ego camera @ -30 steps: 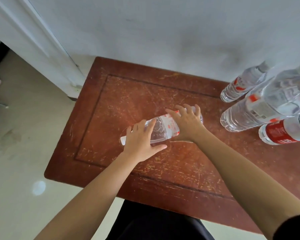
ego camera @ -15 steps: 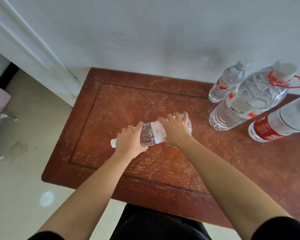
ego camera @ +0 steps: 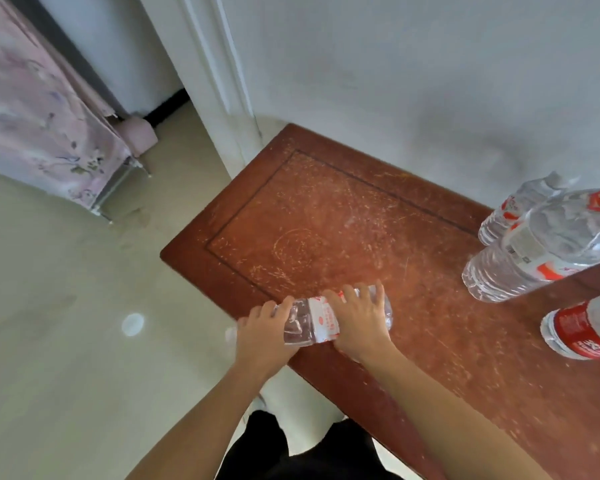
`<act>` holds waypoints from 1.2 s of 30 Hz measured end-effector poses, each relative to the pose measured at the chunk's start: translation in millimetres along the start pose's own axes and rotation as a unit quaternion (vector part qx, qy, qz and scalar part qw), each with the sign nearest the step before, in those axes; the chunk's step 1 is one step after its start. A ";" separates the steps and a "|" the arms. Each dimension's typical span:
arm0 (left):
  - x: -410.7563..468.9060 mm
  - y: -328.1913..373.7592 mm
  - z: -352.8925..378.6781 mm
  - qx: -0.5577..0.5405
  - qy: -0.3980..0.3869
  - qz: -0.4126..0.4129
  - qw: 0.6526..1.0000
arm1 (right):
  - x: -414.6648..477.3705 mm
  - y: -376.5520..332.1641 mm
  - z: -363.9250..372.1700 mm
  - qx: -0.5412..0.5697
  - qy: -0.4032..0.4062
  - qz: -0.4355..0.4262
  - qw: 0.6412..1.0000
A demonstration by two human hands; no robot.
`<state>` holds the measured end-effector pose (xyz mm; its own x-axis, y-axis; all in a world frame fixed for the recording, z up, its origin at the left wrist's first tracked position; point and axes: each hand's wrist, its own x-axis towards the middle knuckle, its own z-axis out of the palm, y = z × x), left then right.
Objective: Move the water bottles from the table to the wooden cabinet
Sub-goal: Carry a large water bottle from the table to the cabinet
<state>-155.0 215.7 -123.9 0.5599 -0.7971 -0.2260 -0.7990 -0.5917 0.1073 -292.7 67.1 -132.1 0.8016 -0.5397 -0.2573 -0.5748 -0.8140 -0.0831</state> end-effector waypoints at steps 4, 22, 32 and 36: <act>-46.6 -69.1 -20.4 0.001 0.064 -0.048 0.997 | 11.7 -80.1 -13.4 0.006 0.046 -0.084 0.995; -392.6 -487.7 -163.8 0.125 0.409 -0.447 0.786 | -6.3 -696.9 -157.5 0.102 0.336 -0.551 0.757; -512.9 -624.4 -158.1 0.207 0.409 -0.577 0.675 | -44.6 -932.0 -135.2 0.175 0.325 -0.678 0.636; -534.1 -721.9 -159.7 0.223 0.386 -0.617 0.649 | -24.9 -1048.2 -118.0 0.183 0.314 -0.706 0.608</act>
<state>157.8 1049.3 74.0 0.6394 0.3244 0.6971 0.4739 -0.8802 -0.0251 309.4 908.5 75.0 0.3772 0.5732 0.7275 0.8535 -0.5201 -0.0327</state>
